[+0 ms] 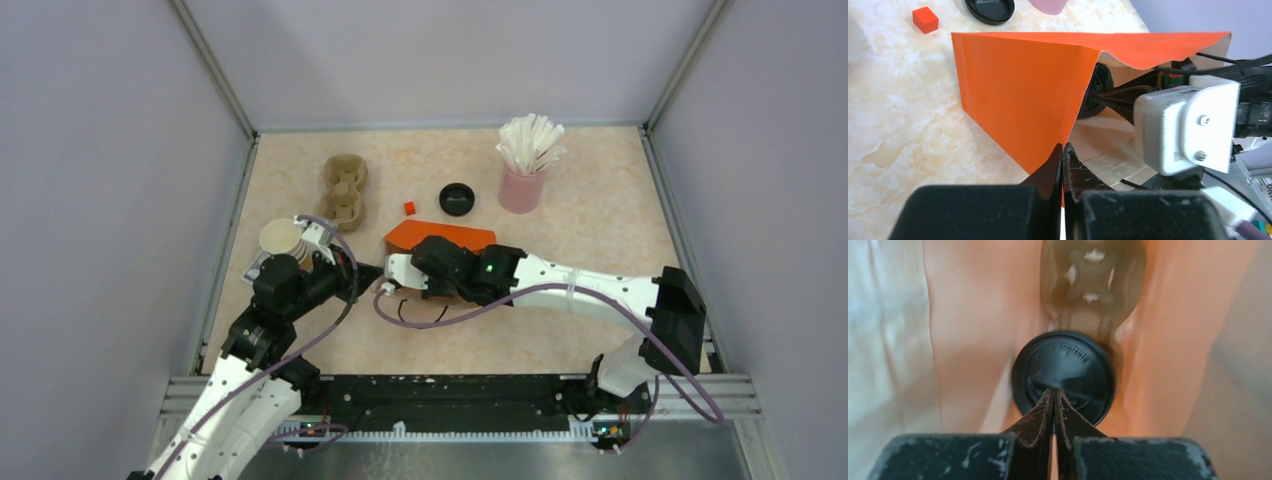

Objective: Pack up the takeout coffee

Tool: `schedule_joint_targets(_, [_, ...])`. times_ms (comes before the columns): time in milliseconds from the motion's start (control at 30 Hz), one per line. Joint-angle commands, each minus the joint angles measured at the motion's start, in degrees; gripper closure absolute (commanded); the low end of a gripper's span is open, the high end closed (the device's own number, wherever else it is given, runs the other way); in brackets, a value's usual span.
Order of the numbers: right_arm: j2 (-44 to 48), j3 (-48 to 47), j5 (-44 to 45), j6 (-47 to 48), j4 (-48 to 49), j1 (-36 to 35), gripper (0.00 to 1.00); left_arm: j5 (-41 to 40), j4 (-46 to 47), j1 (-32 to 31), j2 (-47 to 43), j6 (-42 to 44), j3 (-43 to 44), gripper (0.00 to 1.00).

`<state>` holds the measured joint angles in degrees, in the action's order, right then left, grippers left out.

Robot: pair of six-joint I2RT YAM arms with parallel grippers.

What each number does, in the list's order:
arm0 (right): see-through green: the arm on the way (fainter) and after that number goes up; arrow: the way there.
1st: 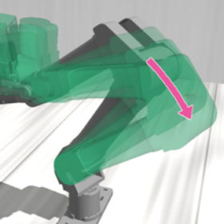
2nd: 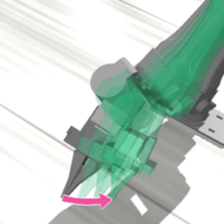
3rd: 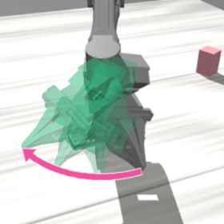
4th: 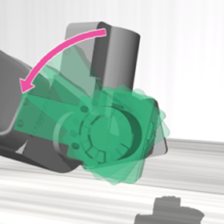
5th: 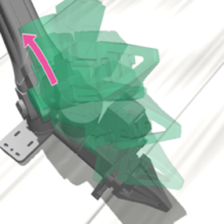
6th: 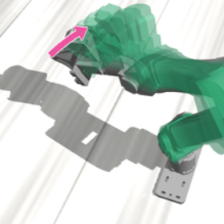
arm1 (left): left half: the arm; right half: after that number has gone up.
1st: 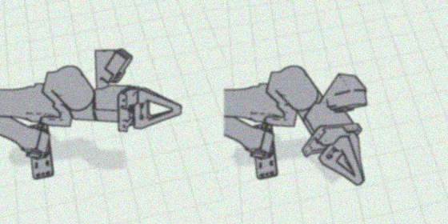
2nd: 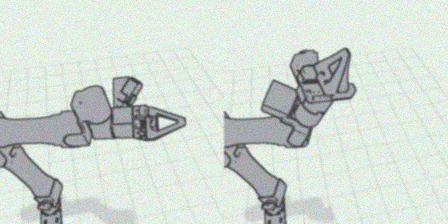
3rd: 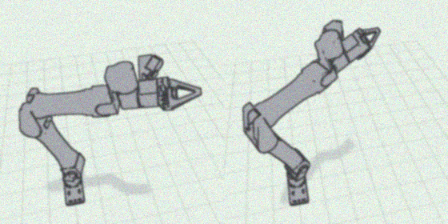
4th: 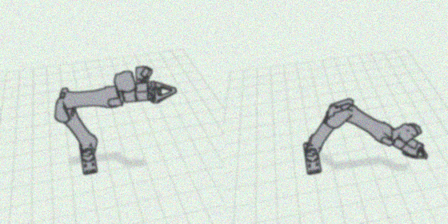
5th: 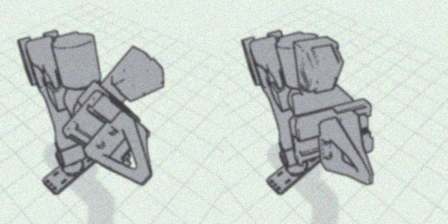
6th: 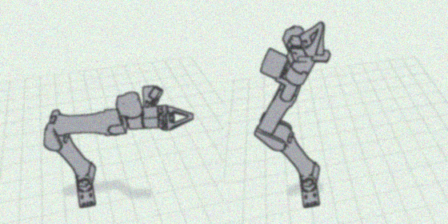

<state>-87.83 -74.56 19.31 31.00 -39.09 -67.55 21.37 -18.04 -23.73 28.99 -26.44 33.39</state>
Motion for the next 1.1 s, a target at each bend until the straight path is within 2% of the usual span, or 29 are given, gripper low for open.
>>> schedule_joint_targets(0, [1.27, 2.37, 2.64, -0.46, -2.61, 1.55, 1.0, -0.34, 0.79, -0.09, -0.05, 1.67, 0.97, 1.0])
schedule_joint_targets(400, [2.86, 3.28, 6.9, -3.76, -3.14, 5.05, 1.0, 0.22, 1.33, -0.09, 0.87, 2.26, 1.15, 1.0])
schedule_joint_targets(567, [4.56, -0.01, -2.24, -0.83, 0.07, 5.11, 1.0, 0.52, 1.34, -0.09, 1.06, 2.17, 1.15, 1.0])
schedule_joint_targets(833, [0.36, -5.11, -6.82, 2.52, 3.09, 4.5, 1.0, 0.44, 1.17, -0.09, 1.3, 2.29, 1.32, 1.0])
schedule_joint_targets(1067, [-2.3, -1.37, 1.6, 6.34, 7.93, 4.69, 1.0, 0.16, -0.24, -0.08, 1.33, 2.79, 1.85, 1.0])
